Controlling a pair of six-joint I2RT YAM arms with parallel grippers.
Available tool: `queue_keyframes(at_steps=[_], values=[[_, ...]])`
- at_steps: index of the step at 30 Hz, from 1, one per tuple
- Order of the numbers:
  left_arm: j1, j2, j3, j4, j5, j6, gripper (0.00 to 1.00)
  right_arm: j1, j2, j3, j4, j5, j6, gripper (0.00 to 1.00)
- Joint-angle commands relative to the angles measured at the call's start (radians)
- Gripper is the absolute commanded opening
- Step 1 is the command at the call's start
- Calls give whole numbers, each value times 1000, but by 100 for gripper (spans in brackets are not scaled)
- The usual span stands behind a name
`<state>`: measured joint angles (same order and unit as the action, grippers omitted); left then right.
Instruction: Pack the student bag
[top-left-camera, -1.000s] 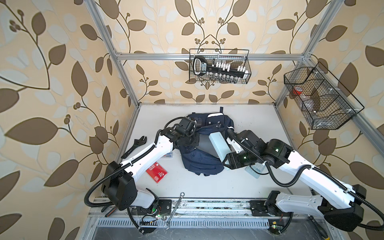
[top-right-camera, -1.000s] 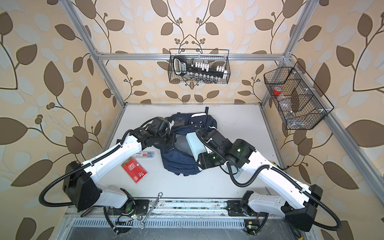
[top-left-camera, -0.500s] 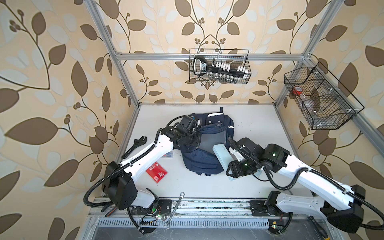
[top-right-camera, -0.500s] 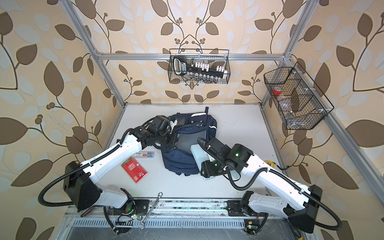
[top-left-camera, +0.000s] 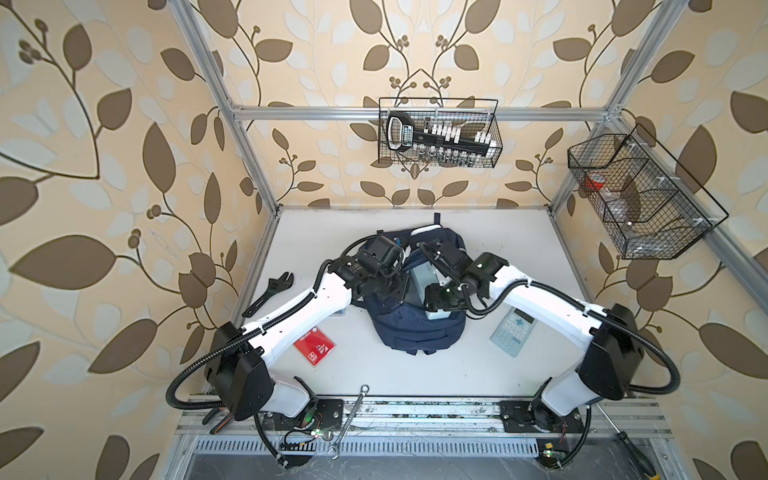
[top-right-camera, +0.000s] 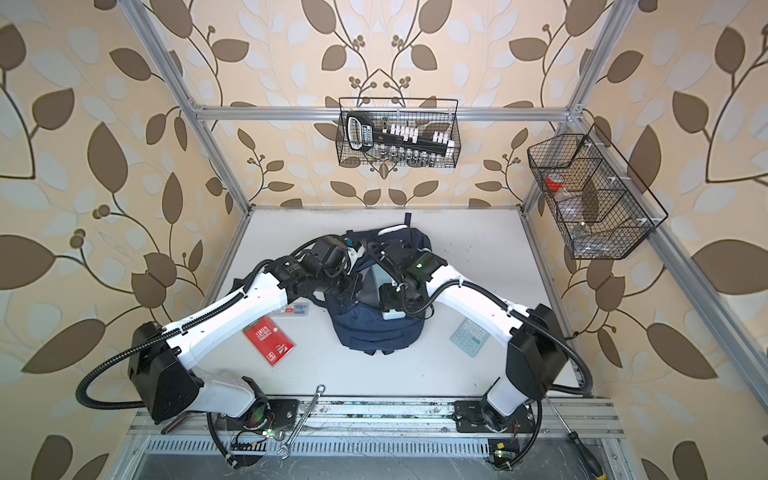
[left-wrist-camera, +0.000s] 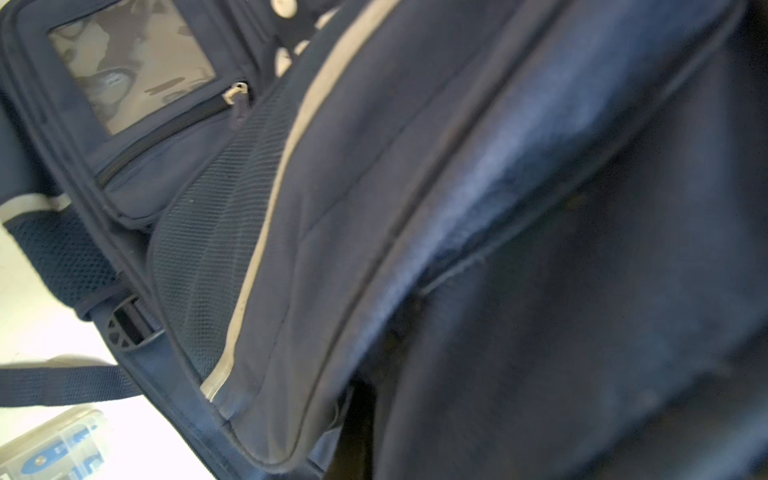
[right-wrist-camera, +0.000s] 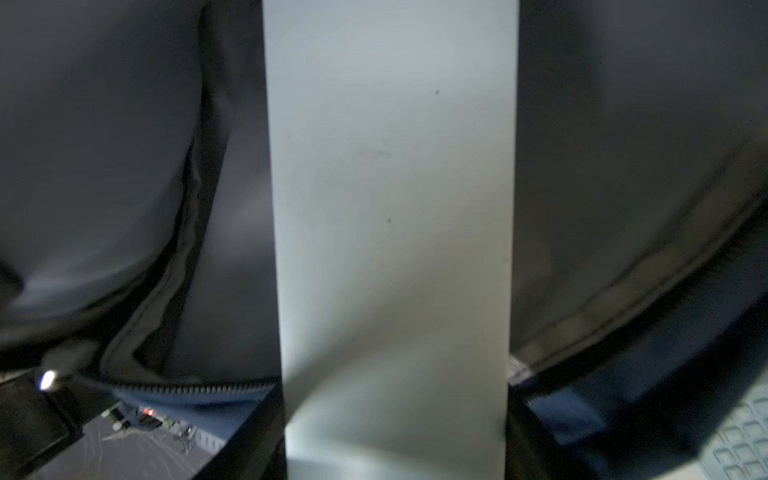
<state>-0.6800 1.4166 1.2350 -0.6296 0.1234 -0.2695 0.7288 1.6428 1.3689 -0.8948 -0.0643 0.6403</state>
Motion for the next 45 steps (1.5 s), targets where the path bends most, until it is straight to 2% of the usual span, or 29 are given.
queue_keyframes(at_steps=[1,3,8,11,16,17,19,20,21,22,23,24,26,27,29,31,34,45], values=[[-20,-58,71,130,88,3,0,-8,49,70,155,86,22,67],[-20,-58,70,124,64,-1,0,-4,30,55,156,100,26,75],[-20,-70,38,137,18,4,0,18,-109,-52,145,186,35,87],[-20,-73,23,155,13,8,0,54,-227,-113,121,310,84,99],[-20,-74,11,183,36,9,0,39,-441,-260,125,464,139,99],[-20,-78,6,191,43,3,0,12,-489,-294,126,466,147,96],[-19,-86,0,200,52,-3,0,-78,-559,-351,152,342,116,81],[-18,-91,-2,205,57,-2,0,-120,-581,-372,164,250,79,63],[-18,-92,-3,207,63,2,0,-150,-590,-385,150,206,59,48],[-18,-91,-3,206,66,4,0,-167,-594,-388,117,212,51,40],[-18,-90,0,201,68,9,0,-178,-600,-393,74,265,52,39],[-18,-90,1,199,74,13,0,-191,-607,-404,20,338,73,44],[-18,-88,0,197,86,22,0,-257,-607,-439,-46,409,117,75],[-18,-90,-3,200,90,23,0,-306,-597,-465,-76,428,147,85],[-18,-91,-8,205,97,27,0,-379,-575,-516,-98,426,192,92],[-18,-96,-15,210,106,27,0,-404,-559,-583,-84,414,246,98],[-18,-101,-24,213,109,23,0,-410,-540,-637,-50,397,304,100],[-18,-114,-46,220,124,24,0,-435,-516,-769,125,230,330,100]])
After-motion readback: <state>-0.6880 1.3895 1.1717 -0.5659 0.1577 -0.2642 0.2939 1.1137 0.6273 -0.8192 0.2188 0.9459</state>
